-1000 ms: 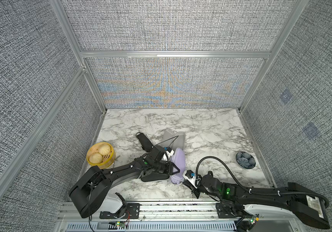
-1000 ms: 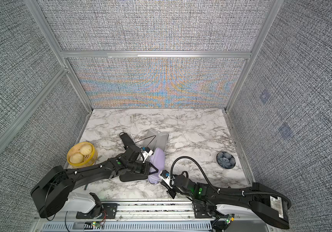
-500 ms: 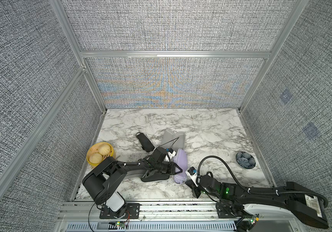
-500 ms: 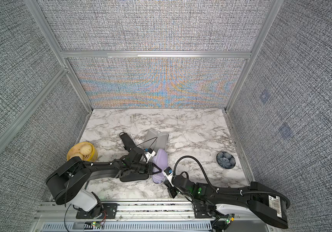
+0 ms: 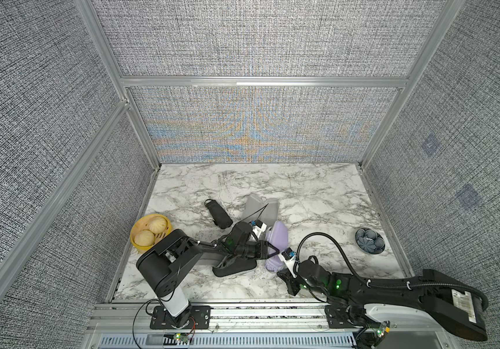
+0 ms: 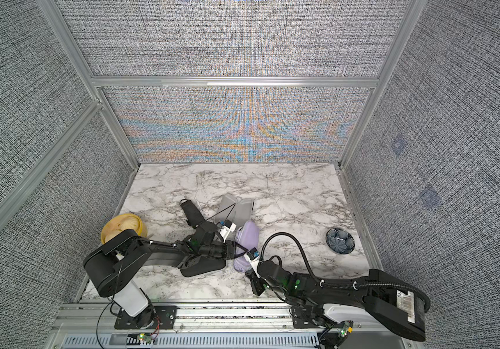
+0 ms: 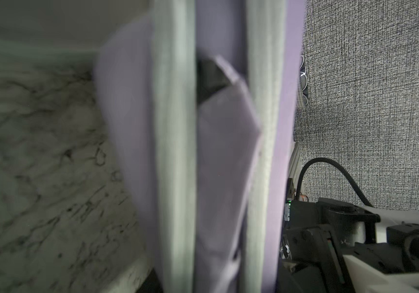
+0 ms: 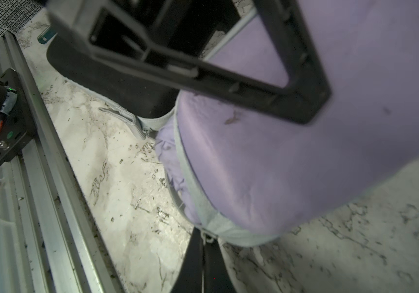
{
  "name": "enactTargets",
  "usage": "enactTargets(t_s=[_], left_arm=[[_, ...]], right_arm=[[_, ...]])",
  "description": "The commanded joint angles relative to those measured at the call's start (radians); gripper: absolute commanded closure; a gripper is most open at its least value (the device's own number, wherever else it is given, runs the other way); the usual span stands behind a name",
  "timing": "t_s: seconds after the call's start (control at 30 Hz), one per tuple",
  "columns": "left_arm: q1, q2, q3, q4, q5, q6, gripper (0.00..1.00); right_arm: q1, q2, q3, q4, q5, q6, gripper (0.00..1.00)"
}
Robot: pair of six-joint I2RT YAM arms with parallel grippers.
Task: Put umbrellas into zippered umbrella sleeves
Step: Place the umbrella sleeve at the center of the board.
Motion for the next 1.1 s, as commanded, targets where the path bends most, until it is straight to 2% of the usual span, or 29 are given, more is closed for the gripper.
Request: enactTargets(t_s=[0.0, 0.1, 0.33, 0.47, 0.57, 0.7, 0.87, 1.07], left_arm=[[0.006, -0.001, -0.001, 0.01, -0.166, 0.019, 0.43], [0.005, -0.042, -0.007, -0.032, -0.201, 0.04, 0.33], [0.001, -0.109, 0.041, -0.152, -0.209, 0.1, 0.3], [-0.05, -0.135, 0.072, -0.231, -0.281, 0.144, 0.38], [-0.109, -0.129, 0.101, -0.326, -0.345, 0.163, 0.39], [-0.141, -0.063, 0.094, -0.294, -0.302, 0.131, 0.37], [-0.185, -0.042, 0.091, -0.294, -0.328, 0.127, 0.37], [-0.212, -0.072, 0.066, -0.252, -0.332, 0.111, 0.48]], right_arm=[[0.002, -0.009, -0.008, -0.054, -0.104, 0.023, 1.0], [-0.006, -0.045, -0.013, -0.12, -0.059, 0.032, 1.0], [-0.049, -0.144, -0.04, -0.228, -0.003, 0.057, 1.0], [-0.064, -0.183, -0.058, -0.265, 0.048, 0.083, 1.0], [-0.067, -0.211, -0.063, -0.292, 0.07, 0.093, 1.0], [-0.067, -0.225, -0.068, -0.312, 0.09, 0.098, 1.0], [-0.066, -0.202, -0.068, -0.294, 0.075, 0.106, 1.0], [-0.067, -0.16, -0.066, -0.252, 0.053, 0.109, 1.0]])
